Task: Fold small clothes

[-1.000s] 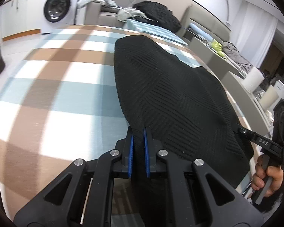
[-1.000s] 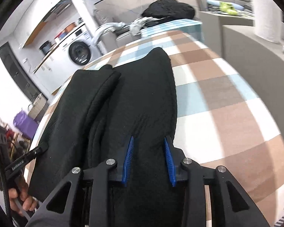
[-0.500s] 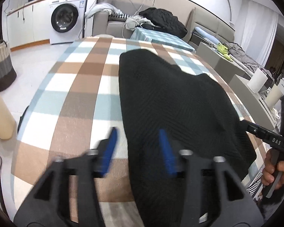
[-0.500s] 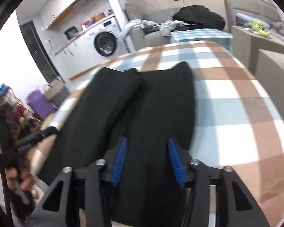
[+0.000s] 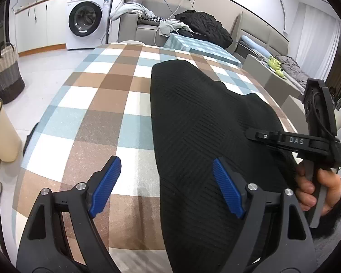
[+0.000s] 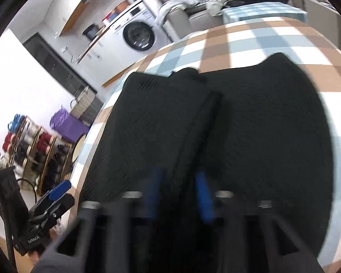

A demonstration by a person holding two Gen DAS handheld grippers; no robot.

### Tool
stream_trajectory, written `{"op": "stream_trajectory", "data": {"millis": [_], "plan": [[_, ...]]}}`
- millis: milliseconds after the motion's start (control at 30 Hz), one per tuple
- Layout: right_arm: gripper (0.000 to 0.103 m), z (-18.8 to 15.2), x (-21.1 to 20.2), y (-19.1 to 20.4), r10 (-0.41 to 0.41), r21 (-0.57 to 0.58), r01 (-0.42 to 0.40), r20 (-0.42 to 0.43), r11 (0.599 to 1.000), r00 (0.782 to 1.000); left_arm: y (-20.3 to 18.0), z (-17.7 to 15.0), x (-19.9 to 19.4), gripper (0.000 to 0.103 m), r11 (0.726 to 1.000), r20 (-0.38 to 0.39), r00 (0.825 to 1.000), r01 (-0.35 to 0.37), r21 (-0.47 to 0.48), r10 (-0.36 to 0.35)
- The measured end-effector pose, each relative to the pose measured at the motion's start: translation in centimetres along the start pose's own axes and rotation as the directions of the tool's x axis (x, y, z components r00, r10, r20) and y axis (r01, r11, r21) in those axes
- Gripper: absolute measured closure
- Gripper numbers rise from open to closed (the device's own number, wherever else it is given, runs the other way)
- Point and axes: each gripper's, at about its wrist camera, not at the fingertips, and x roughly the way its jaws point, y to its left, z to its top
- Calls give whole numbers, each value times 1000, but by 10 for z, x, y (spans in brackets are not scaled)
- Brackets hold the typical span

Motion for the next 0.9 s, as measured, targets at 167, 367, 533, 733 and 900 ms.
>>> {"op": "stream_trajectory", "data": {"millis": [167,367,533,733,900], "plan": [[92,2,-52,25,10,-109,10,178,994,984,-3,1,-11,22,1000,19,1000,10,16,-10],[91,7,-71,-5,-144,-26,152,186,988,972,-13,1,-18,21,999,26,1000,16,51,-17],[77,-1,-47,-37,-123,51,121,51,991,991,-16,-3,-10,21,999,-3,1000,16,51,-16],[66,-11,-49,-48,-68,57,67,18,996,998,-17,-7,2,21,998,-37,999,23,52,-21],[74,-15,-44,-46,-57,34,56,30,998,998,-22,-9,5,21,997,-53,998,35,68,-32]]}}
